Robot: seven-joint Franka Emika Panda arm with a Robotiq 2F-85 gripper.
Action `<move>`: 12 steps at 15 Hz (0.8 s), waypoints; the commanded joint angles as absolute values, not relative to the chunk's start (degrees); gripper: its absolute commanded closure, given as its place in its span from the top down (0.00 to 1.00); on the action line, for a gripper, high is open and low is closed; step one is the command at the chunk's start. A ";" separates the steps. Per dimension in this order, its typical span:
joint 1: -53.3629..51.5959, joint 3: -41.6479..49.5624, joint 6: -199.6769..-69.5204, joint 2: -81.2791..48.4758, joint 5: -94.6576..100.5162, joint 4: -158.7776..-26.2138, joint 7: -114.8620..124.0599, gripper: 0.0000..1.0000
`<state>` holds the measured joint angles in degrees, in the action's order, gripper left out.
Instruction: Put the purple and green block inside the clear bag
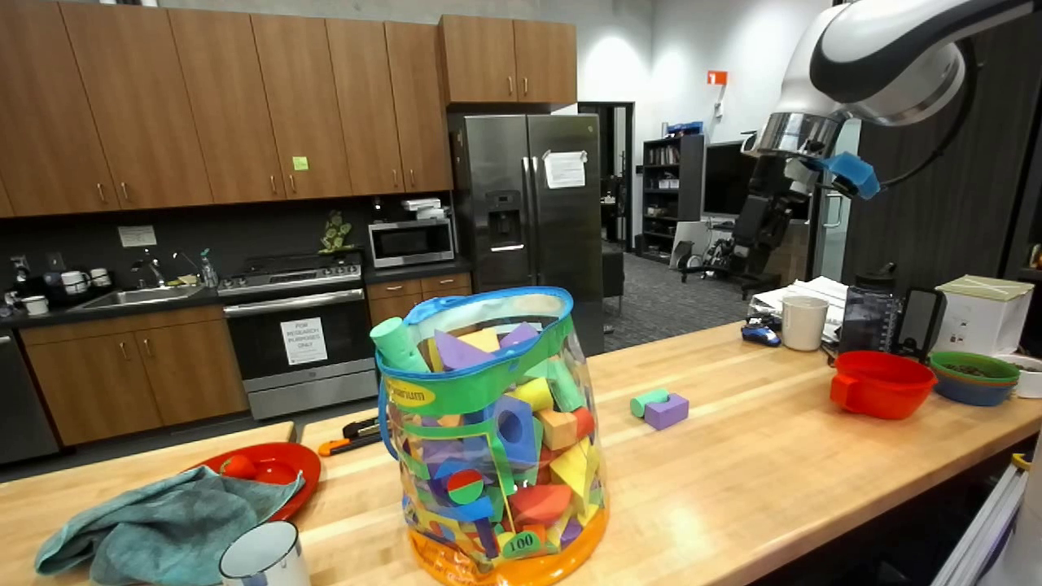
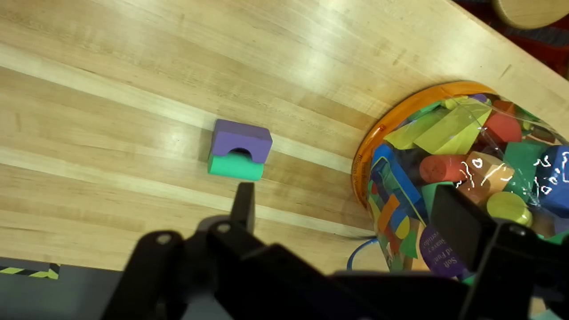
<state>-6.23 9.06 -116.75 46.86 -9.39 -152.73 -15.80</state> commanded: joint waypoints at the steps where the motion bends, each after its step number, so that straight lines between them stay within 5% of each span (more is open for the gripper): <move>1: -5.60 8.55 -116.51 46.76 -9.83 -152.57 -16.18 1.00; 12: -7.21 7.03 -115.32 43.33 -10.17 -149.06 -15.70 1.00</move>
<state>-6.27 8.50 -116.70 46.67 -9.39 -152.49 -15.80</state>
